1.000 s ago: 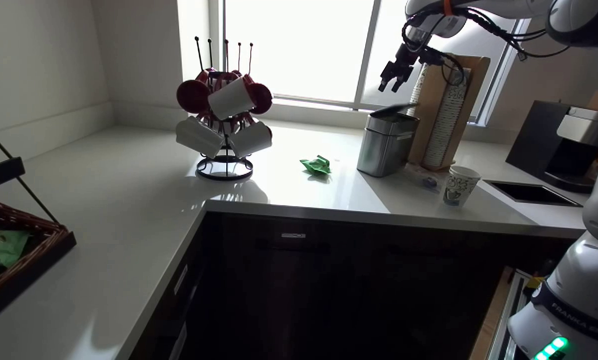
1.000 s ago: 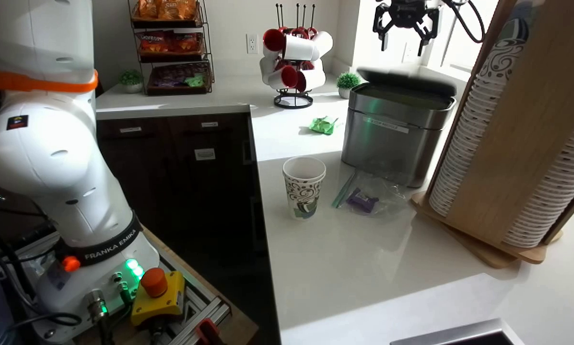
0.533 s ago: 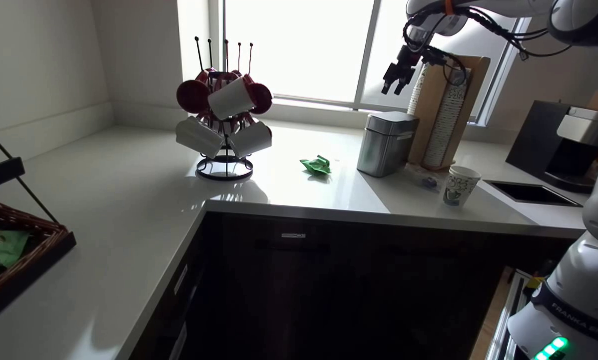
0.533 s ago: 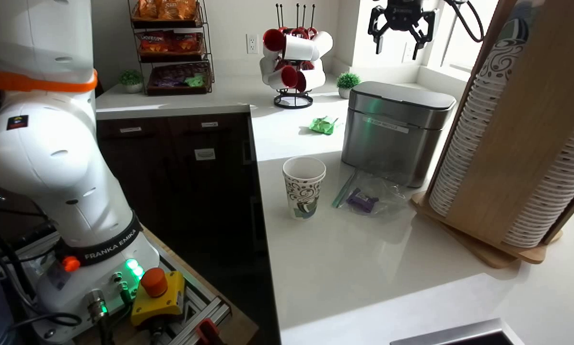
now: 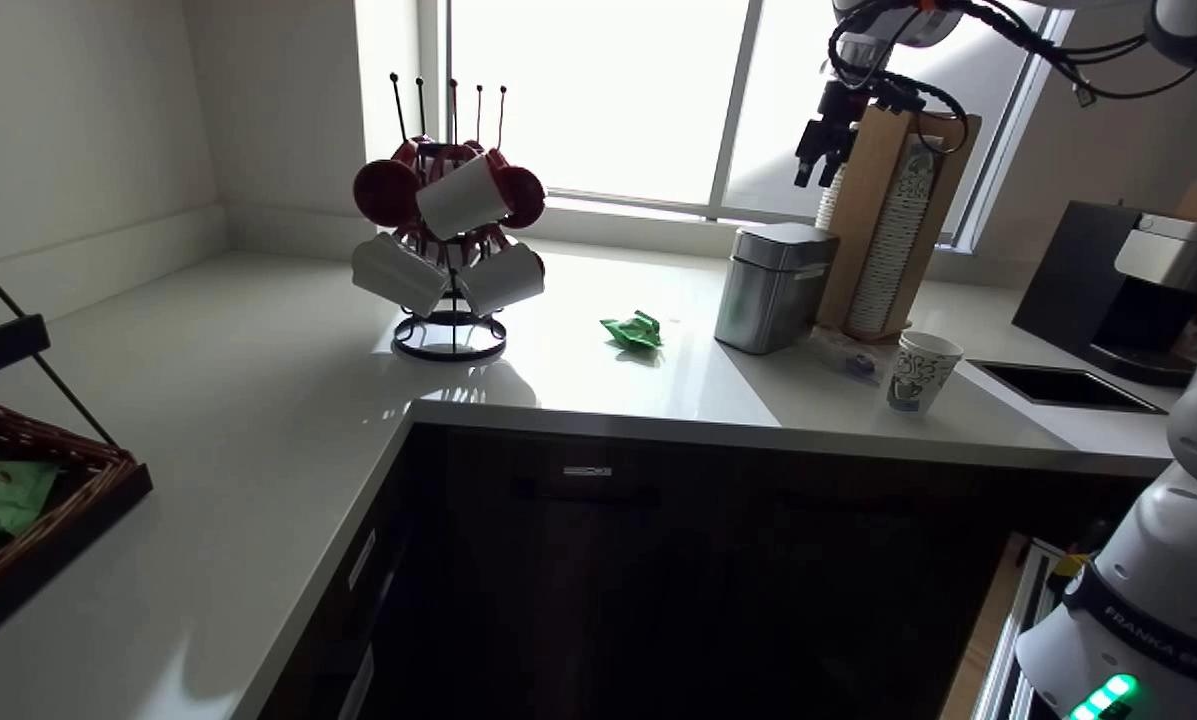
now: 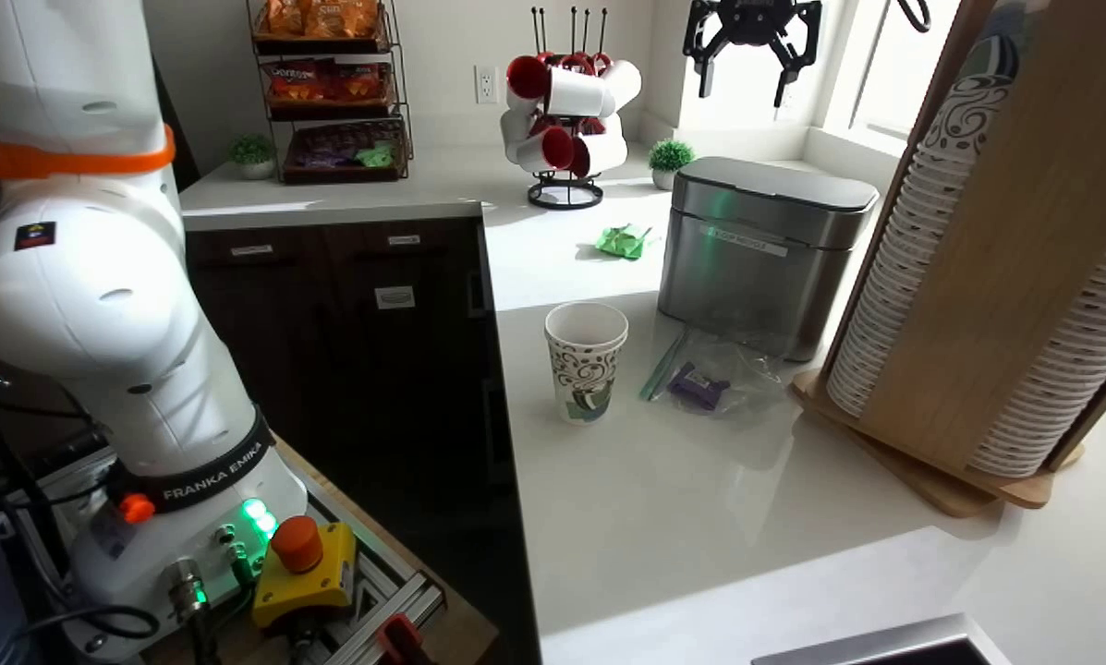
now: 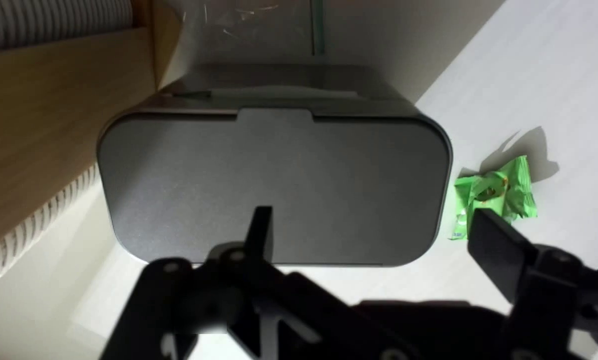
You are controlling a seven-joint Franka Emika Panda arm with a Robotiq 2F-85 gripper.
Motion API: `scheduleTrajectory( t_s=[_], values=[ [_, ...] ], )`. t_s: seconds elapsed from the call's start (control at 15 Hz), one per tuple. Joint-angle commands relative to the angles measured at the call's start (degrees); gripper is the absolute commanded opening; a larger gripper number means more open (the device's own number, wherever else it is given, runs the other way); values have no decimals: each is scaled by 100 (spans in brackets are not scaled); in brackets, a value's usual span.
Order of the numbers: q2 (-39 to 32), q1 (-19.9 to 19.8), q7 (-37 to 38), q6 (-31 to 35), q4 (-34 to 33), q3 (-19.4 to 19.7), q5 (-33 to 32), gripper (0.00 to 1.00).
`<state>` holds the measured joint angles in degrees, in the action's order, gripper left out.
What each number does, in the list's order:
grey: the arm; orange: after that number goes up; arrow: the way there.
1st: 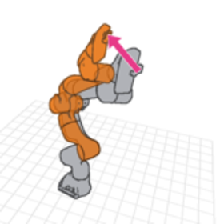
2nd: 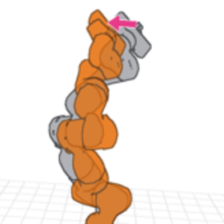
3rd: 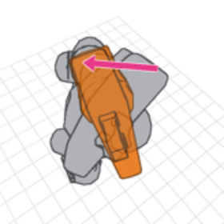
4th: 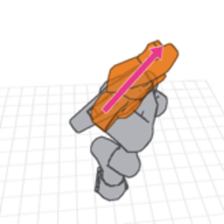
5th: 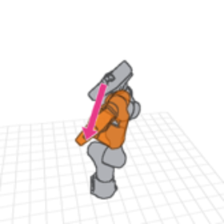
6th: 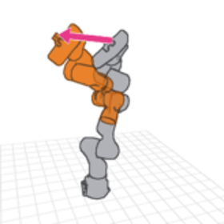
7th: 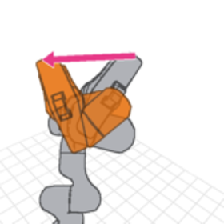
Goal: Put the bottle in the bin and close the lid of the bin
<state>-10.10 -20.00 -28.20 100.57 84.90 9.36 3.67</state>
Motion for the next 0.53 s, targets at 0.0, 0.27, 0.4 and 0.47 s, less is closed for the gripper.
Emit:
scheduleTrajectory(
  t_s=[0.0, 0.27, 0.4, 0.47],
  values=[
    [648, 168, 178, -14, 777, 134, -316, 100],
    [1214, 215, 422, 451, 1610, 261, -262, 100],
    [861, 239, 282, 185, 1079, 315, -266, 100],
    [953, 247, 297, 237, 1213, 333, -268, 100]
  ],
)
